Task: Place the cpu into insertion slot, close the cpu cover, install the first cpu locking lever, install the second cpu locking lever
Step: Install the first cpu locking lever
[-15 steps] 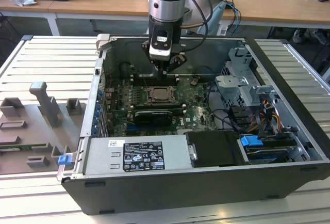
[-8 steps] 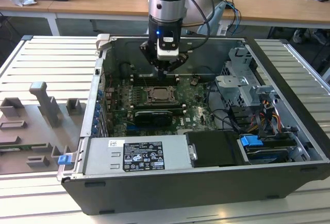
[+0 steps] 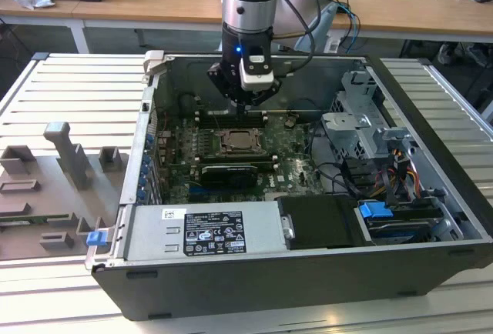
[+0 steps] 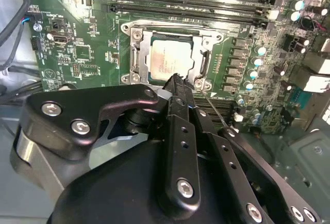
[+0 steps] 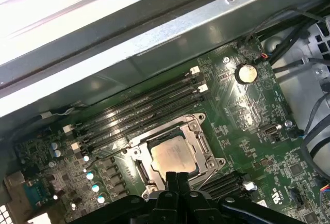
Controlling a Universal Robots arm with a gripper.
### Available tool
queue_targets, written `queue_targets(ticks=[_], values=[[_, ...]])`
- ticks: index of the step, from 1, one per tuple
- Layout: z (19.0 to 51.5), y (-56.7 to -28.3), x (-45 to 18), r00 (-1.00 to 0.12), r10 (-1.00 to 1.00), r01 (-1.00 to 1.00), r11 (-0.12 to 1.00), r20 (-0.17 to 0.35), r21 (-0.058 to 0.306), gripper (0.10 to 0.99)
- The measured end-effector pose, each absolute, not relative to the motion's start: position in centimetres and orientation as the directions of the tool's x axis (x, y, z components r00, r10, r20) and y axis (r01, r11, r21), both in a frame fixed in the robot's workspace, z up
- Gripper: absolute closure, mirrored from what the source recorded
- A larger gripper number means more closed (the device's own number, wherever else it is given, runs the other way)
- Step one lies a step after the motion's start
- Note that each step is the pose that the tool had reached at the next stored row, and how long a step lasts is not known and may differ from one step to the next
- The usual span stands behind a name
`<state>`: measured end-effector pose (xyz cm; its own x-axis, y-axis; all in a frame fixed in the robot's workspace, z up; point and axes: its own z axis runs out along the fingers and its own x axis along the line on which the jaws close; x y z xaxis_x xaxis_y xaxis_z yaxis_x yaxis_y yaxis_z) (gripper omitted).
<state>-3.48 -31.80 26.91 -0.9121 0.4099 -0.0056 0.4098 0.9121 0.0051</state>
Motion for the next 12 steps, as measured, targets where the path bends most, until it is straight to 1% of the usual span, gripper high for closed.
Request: queue_targets(ticks=[8, 12], values=[[26.91, -31.8, -3.49, -0.966, 0.259, 0.259, 0.966, -0.006, 0.005, 0.98], [26.91, -31.8, -3.49, -0.99, 0.138, 0.138, 0.99, -0.006, 0.005, 0.98]])
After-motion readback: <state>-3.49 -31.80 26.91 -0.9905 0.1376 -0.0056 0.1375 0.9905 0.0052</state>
